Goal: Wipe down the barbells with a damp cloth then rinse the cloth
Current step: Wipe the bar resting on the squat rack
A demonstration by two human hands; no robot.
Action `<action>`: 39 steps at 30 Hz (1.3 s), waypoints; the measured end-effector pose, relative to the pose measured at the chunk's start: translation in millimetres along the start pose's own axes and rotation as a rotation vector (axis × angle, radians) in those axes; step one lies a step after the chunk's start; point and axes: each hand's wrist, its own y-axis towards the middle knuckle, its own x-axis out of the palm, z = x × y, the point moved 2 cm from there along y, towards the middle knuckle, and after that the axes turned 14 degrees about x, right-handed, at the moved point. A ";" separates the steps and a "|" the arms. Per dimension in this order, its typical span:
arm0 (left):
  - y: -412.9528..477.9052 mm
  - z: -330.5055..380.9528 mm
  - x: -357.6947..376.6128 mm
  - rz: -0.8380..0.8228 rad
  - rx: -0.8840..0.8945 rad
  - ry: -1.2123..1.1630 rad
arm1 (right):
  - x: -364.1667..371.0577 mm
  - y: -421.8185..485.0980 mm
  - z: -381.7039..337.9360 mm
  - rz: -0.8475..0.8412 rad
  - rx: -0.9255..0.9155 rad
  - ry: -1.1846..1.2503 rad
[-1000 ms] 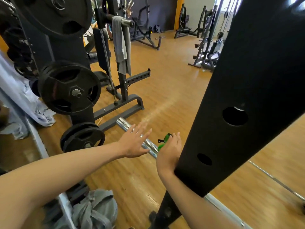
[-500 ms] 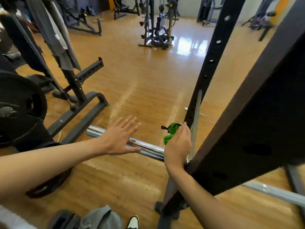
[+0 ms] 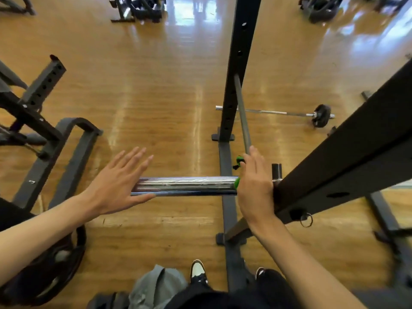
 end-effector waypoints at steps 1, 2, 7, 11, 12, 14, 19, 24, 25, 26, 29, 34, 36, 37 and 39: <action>-2.8 -3.6 2.7 -0.005 0.003 -0.006 | 0.7 -6.4 1.4 0.002 -0.019 -0.047; -4.6 -6.4 4.5 0.000 0.013 -0.008 | 0.4 -12.0 2.1 0.006 -0.031 -0.079; -2.0 -18.1 9.2 0.028 0.100 0.013 | 3.8 -29.8 8.2 -0.084 -0.073 -0.280; 4.4 -22.4 15.3 0.031 0.145 0.023 | 11.9 -9.5 -7.7 -0.143 0.103 -0.429; 4.7 -23.5 16.0 0.042 0.148 0.024 | 13.6 -6.9 -12.7 -0.157 0.129 -0.440; 4.5 -24.8 16.6 0.063 0.150 0.013 | 14.3 -11.4 -16.6 -0.163 0.089 -0.428; 4.2 -22.5 18.8 0.084 0.195 0.022 | 6.4 -35.9 1.0 -0.110 -0.114 -0.335; 6.1 -24.7 22.0 0.084 0.211 0.051 | 10.7 -11.6 -18.5 -0.179 0.004 -0.434; 5.8 -24.7 22.6 0.083 0.208 0.056 | 12.2 -5.8 -23.1 -0.223 0.005 -0.459; 5.0 -24.6 23.5 0.078 0.206 0.058 | 14.0 -2.2 -27.2 -0.253 0.001 -0.463; 4.5 -24.8 24.4 0.074 0.206 0.063 | 18.4 -14.4 -31.8 -0.209 -0.047 -0.345; 4.6 -26.4 27.4 0.067 0.205 0.072 | 5.5 -40.9 0.1 -0.078 -0.173 -0.297; 5.1 -26.1 28.1 0.076 0.205 0.075 | 3.8 -28.2 -3.2 -0.087 -0.094 -0.362; 5.7 -26.0 28.0 0.087 0.208 0.076 | 5.6 -20.0 -10.6 -0.097 -0.045 -0.393; 6.4 -25.8 27.5 0.102 0.209 0.079 | 12.6 -7.4 -30.8 -0.133 -0.012 -0.423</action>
